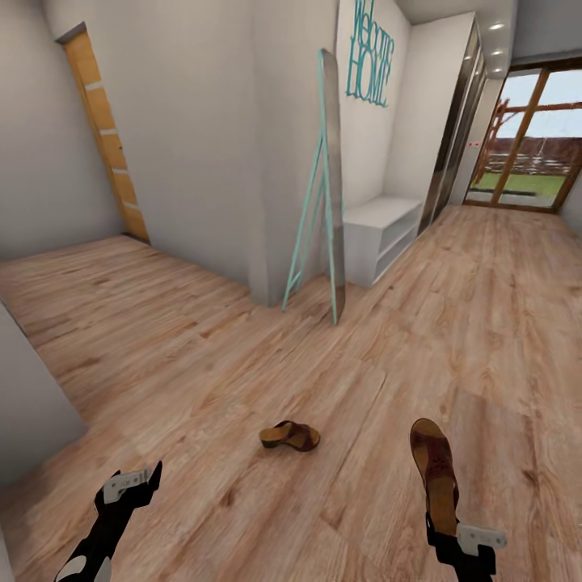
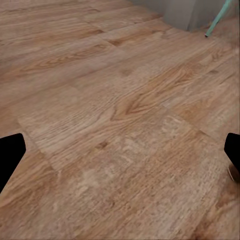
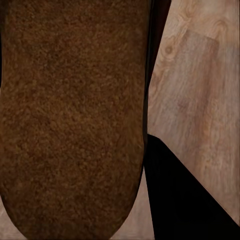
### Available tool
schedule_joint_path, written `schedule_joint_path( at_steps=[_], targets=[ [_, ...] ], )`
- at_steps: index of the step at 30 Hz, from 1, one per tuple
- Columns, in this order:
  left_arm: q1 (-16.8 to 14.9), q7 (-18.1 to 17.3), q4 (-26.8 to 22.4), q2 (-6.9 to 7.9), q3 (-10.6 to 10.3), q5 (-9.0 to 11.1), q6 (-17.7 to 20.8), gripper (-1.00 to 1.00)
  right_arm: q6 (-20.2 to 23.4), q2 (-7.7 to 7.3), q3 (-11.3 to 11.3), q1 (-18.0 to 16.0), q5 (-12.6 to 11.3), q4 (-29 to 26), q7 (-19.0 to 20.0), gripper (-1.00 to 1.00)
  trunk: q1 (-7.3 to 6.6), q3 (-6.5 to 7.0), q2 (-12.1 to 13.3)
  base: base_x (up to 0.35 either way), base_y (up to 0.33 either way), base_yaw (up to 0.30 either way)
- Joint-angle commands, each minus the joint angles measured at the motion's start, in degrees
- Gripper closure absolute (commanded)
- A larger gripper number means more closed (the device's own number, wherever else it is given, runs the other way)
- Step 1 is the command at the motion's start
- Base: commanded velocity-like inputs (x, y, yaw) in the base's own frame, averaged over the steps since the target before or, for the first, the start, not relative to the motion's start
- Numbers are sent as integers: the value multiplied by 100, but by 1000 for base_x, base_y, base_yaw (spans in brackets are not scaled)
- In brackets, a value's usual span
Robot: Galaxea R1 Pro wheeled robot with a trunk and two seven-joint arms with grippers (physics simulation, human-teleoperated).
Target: Pick up the two gym shoes and the two sandals from the corridor floor and place them onto the hallstand (shoe rack) in the corridor, making sure they are on the rack and not on the floor. Arrange them so the two gym shoes are next to each other and the two sandals are next to each other.
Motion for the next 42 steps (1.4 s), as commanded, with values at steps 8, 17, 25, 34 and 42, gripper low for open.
schedule_joint_path(
  at_steps=[8,17,25,34,42],
  targets=[
    [-6,-42,4,-6,48,-58,-31,-100,-20,-6,8,-10,-62,-36,3,100,-1,-5,-2,0,100,-166],
    [-6,-53,-8,8,39,-88,-27,-100,1709,-324,-19,-4,-73,-2501,7,100,-1,-5,-2,0,1,-3],
    [-6,-36,-96,11,39,-97,-9,-100,3408,-617,-794,-36,-87,-3886,40,100,-1,-5,-2,0,0,0],
    [-6,-35,-110,4,31,-117,3,-100,3703,-639,-1166,-35,-58,-4190,23,100,-1,-5,-2,0,0,0],
    [-6,-16,-108,5,28,-127,14,-100,3715,-658,-1162,-30,-51,-4166,40,100,-1,-5,-2,80,0,0]
  ],
)
